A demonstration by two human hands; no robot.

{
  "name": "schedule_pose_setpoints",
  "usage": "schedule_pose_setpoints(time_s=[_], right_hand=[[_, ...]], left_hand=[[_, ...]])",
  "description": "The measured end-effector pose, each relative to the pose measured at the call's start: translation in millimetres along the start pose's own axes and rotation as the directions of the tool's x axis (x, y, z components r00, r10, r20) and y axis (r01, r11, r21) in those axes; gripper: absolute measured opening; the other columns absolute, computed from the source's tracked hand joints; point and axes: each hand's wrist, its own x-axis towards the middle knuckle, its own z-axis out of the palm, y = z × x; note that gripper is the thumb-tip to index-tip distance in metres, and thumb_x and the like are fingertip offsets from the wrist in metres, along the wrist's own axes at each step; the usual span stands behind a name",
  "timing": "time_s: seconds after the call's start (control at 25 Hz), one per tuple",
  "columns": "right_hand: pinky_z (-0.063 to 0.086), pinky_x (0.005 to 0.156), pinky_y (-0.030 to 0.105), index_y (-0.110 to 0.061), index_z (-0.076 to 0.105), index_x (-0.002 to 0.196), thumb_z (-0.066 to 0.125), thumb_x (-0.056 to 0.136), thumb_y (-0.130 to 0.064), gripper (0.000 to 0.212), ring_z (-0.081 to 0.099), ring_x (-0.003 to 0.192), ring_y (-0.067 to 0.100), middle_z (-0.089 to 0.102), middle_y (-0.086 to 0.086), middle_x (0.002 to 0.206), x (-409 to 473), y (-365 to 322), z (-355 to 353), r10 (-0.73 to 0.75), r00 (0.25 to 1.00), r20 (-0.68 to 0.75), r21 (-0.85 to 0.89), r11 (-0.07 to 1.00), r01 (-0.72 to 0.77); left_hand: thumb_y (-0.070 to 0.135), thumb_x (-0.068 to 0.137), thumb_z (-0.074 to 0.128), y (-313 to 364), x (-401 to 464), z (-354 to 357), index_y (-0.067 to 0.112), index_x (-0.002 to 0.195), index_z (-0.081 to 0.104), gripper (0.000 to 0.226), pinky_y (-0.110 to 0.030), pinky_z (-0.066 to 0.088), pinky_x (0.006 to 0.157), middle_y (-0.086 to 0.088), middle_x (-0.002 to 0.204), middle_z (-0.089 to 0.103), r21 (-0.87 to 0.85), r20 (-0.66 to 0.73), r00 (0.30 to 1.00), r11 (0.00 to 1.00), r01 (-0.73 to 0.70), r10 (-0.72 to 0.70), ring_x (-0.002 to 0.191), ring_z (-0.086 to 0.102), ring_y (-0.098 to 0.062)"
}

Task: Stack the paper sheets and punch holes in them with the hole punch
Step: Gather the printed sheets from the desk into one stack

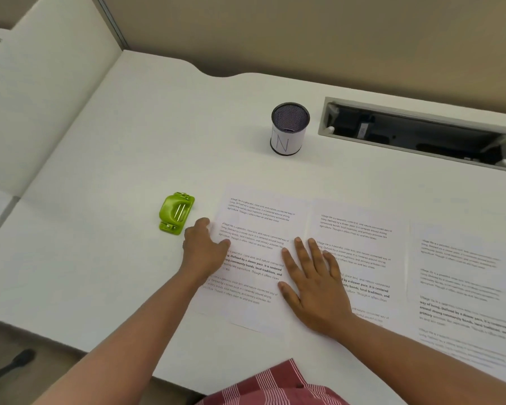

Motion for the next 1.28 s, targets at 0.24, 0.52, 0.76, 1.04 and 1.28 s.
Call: schedule_pose_setpoints(time_s=[0.24,0.52,0.76,1.04,1.28], right_hand=[[0.006,0.126,0.052,-0.030,0.013,0.165,0.023,0.104,-0.063,0.069,0.000,0.161,0.027,0.006,0.003,0.175,-1,0,-1,0.006,1.000,0.030,0.008,1.000,-0.006],[-0.011,0.124,0.027,-0.038,-0.019,0.159,0.037,0.097,-0.072,0.090,-0.021,0.156,0.005,-0.024,-0.006,0.172,16,-6,-41,0.148,0.988,-0.043,0.485,0.868,-0.109],[0.059,0.093,0.044,-0.023,0.035,0.155,0.077,0.087,-0.042,0.082,0.073,0.114,0.022,0.071,0.001,0.135,31,-12,-93,0.301,0.902,0.310,0.947,-0.180,-0.265],[0.063,0.078,0.039,-0.012,0.073,0.113,0.062,0.102,-0.014,0.015,0.078,0.100,0.030,0.081,0.009,0.109,-8,30,-108,0.445,0.838,0.316,0.948,-0.185,-0.259],[0.052,0.099,0.063,0.009,0.063,0.110,0.064,0.100,-0.014,0.025,0.070,0.106,0.047,0.070,0.030,0.117,-55,92,-93,0.661,0.656,0.365,0.876,-0.006,-0.482]], left_hand=[[0.009,0.090,0.075,8,4,-22,0.012,0.100,0.071,0.011,-0.037,0.062,0.074,-0.003,0.098,0.079,-0.362,0.150,0.987,0.925,0.113,-0.062,0.091,0.076,-0.026],[0.017,0.100,0.064,19,-23,-48,0.037,0.099,0.076,0.024,-0.022,0.058,0.075,0.017,0.093,0.080,-0.264,0.054,0.927,0.900,-0.346,0.372,0.086,0.075,-0.003],[0.017,0.101,0.061,46,-32,-86,0.021,0.104,0.079,0.019,-0.031,0.063,0.072,-0.008,0.104,0.081,-0.623,0.072,0.904,0.726,-0.289,0.421,0.089,0.078,-0.022],[0.024,0.092,0.076,60,-57,-18,0.026,0.076,0.076,0.016,-0.020,0.056,0.059,-0.004,0.081,0.081,-0.568,0.061,0.947,0.791,-0.226,0.315,0.069,0.075,-0.011],[0.022,0.094,0.073,74,-82,61,0.018,0.072,0.067,0.023,-0.030,0.052,0.072,0.002,0.078,0.076,-0.403,0.357,0.915,0.915,-0.032,0.189,0.072,0.067,-0.013]])
